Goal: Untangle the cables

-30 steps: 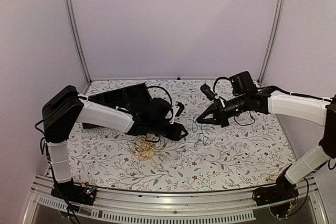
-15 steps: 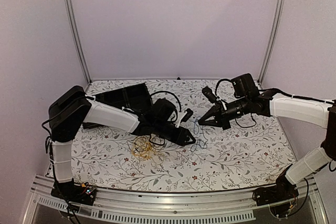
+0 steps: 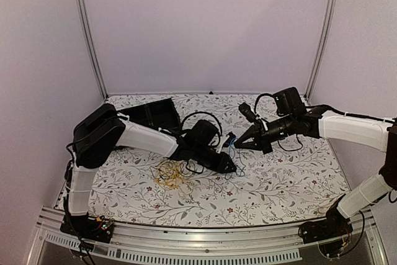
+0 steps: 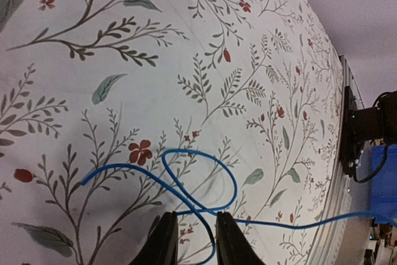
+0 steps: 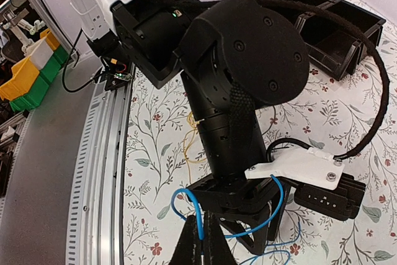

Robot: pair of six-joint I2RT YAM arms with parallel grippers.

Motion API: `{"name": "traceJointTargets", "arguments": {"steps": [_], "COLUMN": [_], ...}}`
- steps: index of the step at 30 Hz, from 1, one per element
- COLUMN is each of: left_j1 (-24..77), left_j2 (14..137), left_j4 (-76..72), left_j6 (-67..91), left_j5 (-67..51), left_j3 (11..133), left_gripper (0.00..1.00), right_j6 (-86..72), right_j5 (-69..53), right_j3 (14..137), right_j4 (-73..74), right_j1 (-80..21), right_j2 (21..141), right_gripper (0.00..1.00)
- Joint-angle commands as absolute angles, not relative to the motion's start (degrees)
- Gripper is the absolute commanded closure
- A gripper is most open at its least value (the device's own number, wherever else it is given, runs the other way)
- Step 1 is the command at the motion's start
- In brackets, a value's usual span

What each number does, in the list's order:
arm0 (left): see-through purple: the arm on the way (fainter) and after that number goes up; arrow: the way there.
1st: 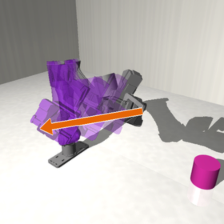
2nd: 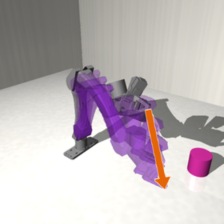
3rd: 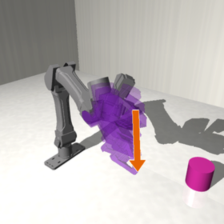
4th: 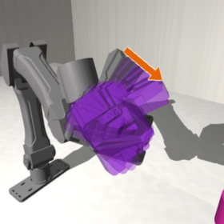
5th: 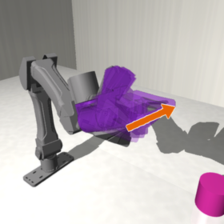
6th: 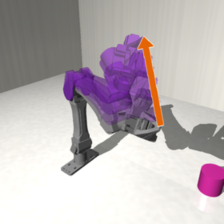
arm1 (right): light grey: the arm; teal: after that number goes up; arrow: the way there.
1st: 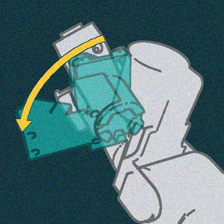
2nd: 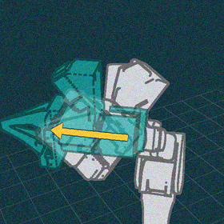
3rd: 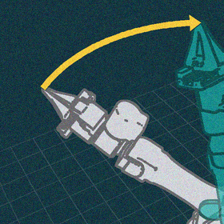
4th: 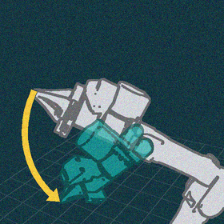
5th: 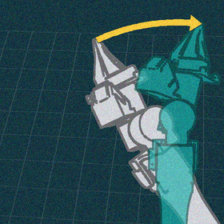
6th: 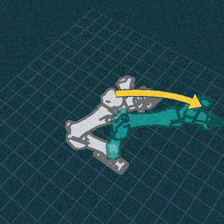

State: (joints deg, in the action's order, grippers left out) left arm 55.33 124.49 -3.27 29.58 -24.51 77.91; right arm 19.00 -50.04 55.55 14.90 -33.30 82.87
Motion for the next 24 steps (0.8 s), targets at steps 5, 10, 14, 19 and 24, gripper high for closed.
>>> {"name": "traceJointTargets", "arguments": {"steps": [5, 10, 14, 19, 24], "left_j1": [54.8, 48.7, 41.5, 33.5, 27.4], "left_j2": [122.5, 108.2, 94.4, 79.9, 66.7], "left_j4": [-2.7, -2.7, -3.6, -1.6, 4.1], "left_j6": [30.3, 28.6, 28.2, 27.4, 26.2], "left_j5": [-20.3, -11.8, -6.8, -3.8, 3.8], "left_j3": [77.0, 66.5, 56.0, 46.6, 41.3], "left_gripper": [1.0, 1.0, 1.0, 1.0, 1.0], "right_j6": [19.7, 20.0, 19.8, 18.7, 17.1], "right_j5": [-48.4, -48.4, -47.4, -41.6, -36.7], "right_j3": [55.0, 54.5, 53.9, 53.4, 53.8], "right_j4": [14.0, 14.0, 13.0, 11.3, 11.0], "right_j1": [-32.9, -30.3, -27.5, -24.8, -22.1], "right_j2": [81.9, 80.4, 79.7, 80.1, 82.2], "right_gripper": [1.0, 1.0, 1.0, 1.0, 1.0]}}
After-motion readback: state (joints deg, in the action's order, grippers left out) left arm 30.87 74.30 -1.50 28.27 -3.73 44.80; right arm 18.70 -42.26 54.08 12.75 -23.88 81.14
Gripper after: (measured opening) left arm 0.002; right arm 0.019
